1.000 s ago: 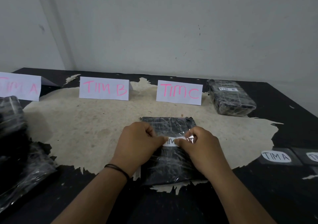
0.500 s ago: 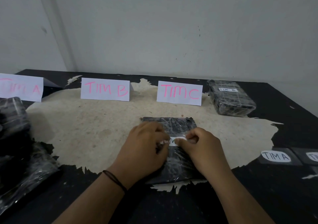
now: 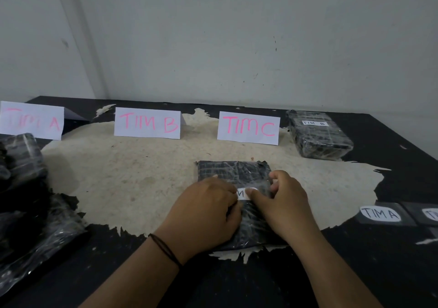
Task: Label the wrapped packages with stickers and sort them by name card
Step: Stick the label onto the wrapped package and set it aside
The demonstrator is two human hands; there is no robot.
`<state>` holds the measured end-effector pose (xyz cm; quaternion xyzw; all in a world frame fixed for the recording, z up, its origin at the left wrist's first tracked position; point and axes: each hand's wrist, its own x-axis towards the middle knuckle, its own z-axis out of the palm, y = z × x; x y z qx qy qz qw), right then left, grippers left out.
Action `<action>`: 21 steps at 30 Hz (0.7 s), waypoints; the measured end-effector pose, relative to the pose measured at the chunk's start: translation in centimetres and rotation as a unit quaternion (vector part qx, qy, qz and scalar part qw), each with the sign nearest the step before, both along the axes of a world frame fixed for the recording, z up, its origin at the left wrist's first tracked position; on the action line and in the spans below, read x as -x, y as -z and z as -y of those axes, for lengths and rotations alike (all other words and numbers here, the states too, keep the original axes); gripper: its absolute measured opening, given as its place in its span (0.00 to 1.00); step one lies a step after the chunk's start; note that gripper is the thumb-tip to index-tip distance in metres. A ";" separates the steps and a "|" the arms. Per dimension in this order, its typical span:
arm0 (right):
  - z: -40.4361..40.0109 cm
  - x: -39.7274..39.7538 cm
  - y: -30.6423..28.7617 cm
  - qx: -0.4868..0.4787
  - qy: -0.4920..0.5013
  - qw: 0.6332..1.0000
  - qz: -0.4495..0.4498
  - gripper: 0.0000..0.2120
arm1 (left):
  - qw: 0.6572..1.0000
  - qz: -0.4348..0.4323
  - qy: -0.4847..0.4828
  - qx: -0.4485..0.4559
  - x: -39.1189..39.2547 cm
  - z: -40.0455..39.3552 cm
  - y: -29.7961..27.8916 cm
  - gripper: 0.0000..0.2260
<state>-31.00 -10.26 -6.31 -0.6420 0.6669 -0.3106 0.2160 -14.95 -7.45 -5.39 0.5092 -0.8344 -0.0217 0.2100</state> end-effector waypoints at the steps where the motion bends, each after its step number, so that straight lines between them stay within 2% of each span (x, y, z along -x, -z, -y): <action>1: 0.0 0.1 0.0 -0.009 -0.001 1.000 0.008 0.31 | 1.000 -0.004 -0.007 0.003 0.1 0.0 0.1 0.18; 9: 0.3 1.3 -0.6 -0.087 -0.038 0.993 0.075 0.32 | 0.998 -0.043 -0.040 0.016 0.0 0.0 0.4 0.15; 13: 0.4 1.4 -0.7 -0.094 -0.035 0.989 0.109 0.31 | 0.999 -0.040 -0.022 0.027 -0.4 -0.1 0.6 0.15; 18: 0.5 1.3 -0.3 -0.075 -0.018 0.995 0.069 0.33 | 0.999 -0.037 -0.012 0.023 -0.3 0.0 0.5 0.18; 21: 0.4 1.1 -0.3 -0.074 -0.011 0.994 0.085 0.37 | 0.999 -0.028 -0.032 0.032 -0.3 -0.1 0.5 0.17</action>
